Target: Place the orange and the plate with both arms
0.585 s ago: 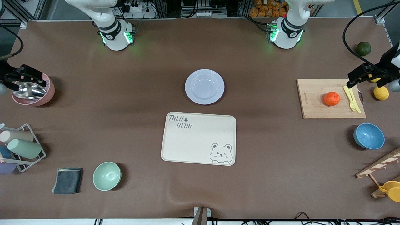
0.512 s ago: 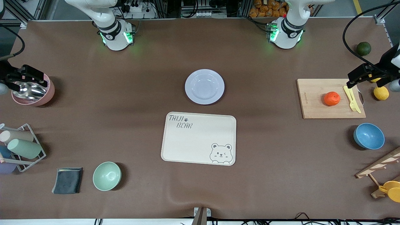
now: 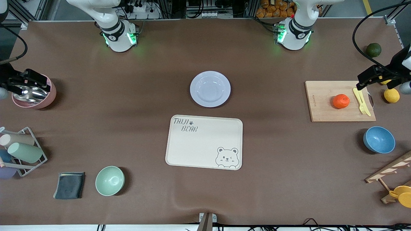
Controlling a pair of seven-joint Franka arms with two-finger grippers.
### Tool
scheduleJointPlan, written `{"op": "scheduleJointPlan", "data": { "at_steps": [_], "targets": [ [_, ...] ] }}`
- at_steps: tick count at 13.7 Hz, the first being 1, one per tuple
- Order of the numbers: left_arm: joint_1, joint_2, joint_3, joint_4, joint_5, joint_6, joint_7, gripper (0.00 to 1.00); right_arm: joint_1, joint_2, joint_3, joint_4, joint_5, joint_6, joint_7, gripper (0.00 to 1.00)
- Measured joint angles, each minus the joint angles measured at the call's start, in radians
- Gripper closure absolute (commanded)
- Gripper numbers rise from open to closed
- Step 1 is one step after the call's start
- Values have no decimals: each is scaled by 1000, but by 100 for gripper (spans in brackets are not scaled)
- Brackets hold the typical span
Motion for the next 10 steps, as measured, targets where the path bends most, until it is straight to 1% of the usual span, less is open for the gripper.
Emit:
{"op": "scheduleJointPlan", "data": {
  "at_steps": [2, 4, 8, 10],
  "targets": [
    [4, 1, 3, -34, 12, -2, 0, 0, 0, 1, 0, -4, 0, -1, 1, 0],
    [31, 3, 6, -96, 35, 15, 0, 0, 0, 11, 0, -15, 0, -2, 1, 0],
    [92, 3, 7, -278, 63, 138, 10, 0, 3, 35, 0, -24, 0, -2, 1, 0],
    [110, 1, 5, -389, 76, 247, 10, 0, 9, 36, 0, -28, 0, -4, 1, 0]
  ]
}}
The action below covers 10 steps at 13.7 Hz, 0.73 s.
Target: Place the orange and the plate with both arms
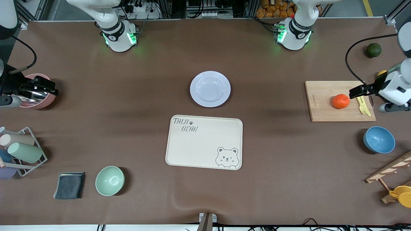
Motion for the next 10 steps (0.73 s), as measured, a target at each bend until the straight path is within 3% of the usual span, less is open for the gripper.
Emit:
{"op": "scheduleJointPlan", "data": {
  "at_steps": [6, 10],
  "targets": [
    [126, -34, 0, -389, 20, 408, 8, 0, 10, 4, 0, -3, 0, -7, 2, 0],
    [172, -32, 0, -497, 26, 503, 12, 0, 20, 4, 0, -3, 0, -19, 3, 0]
  ]
}}
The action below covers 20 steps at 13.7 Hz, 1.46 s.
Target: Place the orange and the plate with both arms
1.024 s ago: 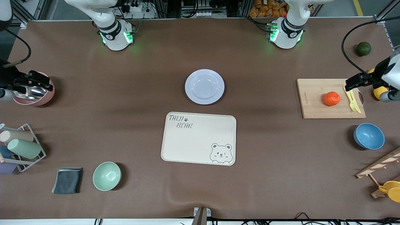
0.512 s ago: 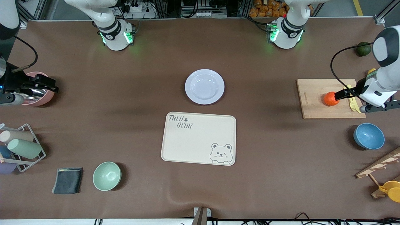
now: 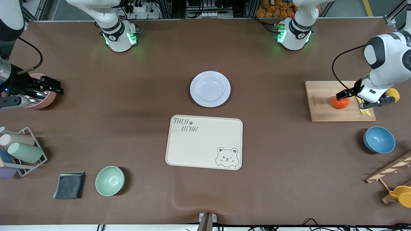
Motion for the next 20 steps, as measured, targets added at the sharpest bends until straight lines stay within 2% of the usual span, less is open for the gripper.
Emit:
{"op": "scheduleJointPlan", "data": {
  "at_steps": [6, 13, 20],
  "targets": [
    [51, 83, -1, -12, 61, 86, 0, 0, 2, 0, 0, -1, 0, -1, 0, 0],
    [80, 188, -1, -13, 62, 177, 5, 0, 15, 2, 1, -1, 0, -1, 1, 0],
    [94, 217, -1, -13, 62, 197, 28, 0, 17, 14, 1, -1, 1, 3, 4, 0]
  ]
}}
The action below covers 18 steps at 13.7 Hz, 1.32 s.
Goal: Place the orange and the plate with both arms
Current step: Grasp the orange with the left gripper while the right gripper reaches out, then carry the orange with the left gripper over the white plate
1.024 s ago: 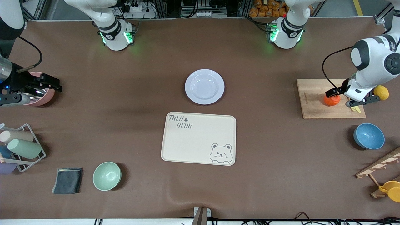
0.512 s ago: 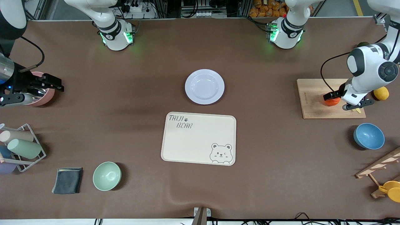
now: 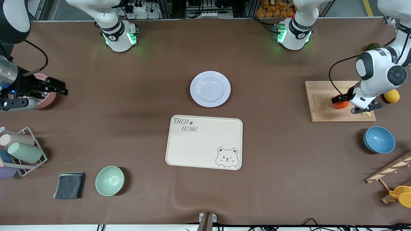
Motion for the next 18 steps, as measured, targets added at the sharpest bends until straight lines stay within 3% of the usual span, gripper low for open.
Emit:
{"op": "scheduleJointPlan", "data": {
  "at_steps": [3, 4, 8, 13, 15, 18],
  "targets": [
    [0, 14, 0, 0, 0, 10, 0, 3, -1, 31, -2, -2, 32, 0, 1, 0],
    [0, 19, 0, 0, 0, 12, 0, 14, -2, 45, -4, -4, 45, -1, 2, 0],
    [1, 27, 0, 3, 0, 14, 9, 85, -7, 94, -10, -15, 110, -2, 9, 0],
    [2, 8, -30, 34, 0, 13, 32, 87, -55, 135, -16, -46, 258, -12, 9, 0],
    [2, -28, -110, 87, 0, -57, 20, 86, -58, 148, -16, -64, 308, -12, 12, 0],
    [2, -65, -254, 241, -18, -267, -47, 88, -59, 169, -16, -87, 384, -12, 26, 0]
  ]
}}
